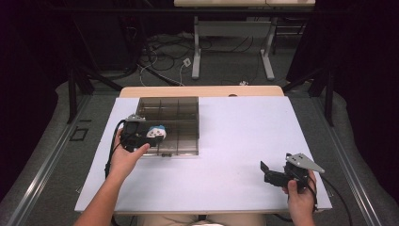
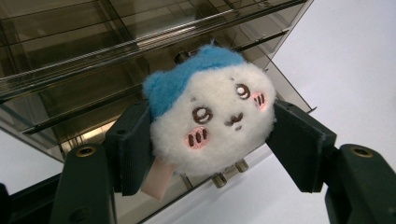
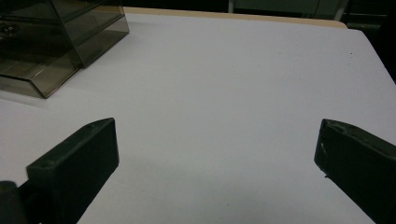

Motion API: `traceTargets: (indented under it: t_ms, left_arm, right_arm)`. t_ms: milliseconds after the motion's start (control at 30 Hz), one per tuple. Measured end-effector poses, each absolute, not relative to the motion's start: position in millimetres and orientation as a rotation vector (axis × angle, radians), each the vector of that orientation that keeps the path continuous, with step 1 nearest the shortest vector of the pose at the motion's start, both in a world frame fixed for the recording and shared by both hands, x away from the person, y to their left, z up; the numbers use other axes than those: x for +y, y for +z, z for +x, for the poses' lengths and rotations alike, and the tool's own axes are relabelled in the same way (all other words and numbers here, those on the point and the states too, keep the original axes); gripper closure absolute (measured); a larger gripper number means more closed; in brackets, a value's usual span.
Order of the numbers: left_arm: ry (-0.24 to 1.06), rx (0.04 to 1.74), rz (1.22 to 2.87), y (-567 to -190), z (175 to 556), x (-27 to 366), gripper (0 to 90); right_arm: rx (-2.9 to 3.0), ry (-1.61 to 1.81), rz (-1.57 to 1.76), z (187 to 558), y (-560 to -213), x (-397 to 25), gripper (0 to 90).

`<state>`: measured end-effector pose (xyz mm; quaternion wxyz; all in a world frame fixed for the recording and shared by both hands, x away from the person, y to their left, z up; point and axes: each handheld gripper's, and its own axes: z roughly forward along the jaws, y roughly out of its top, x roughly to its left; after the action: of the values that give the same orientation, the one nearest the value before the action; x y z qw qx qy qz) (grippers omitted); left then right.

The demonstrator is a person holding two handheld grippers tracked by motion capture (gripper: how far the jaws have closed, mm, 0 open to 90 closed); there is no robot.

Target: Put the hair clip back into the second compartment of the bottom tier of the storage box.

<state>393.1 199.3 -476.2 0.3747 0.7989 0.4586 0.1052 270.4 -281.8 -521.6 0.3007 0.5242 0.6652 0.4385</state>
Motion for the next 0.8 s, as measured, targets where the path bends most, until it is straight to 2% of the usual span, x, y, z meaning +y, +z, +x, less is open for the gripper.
traceTargets:
  t_ms: [800]
  left_arm:
    - [0.29,1.134,2.098,-503,397,178,34.6]
  right_arm:
    - [1.772,1.163,1.368,272,-523,-283,0.0]
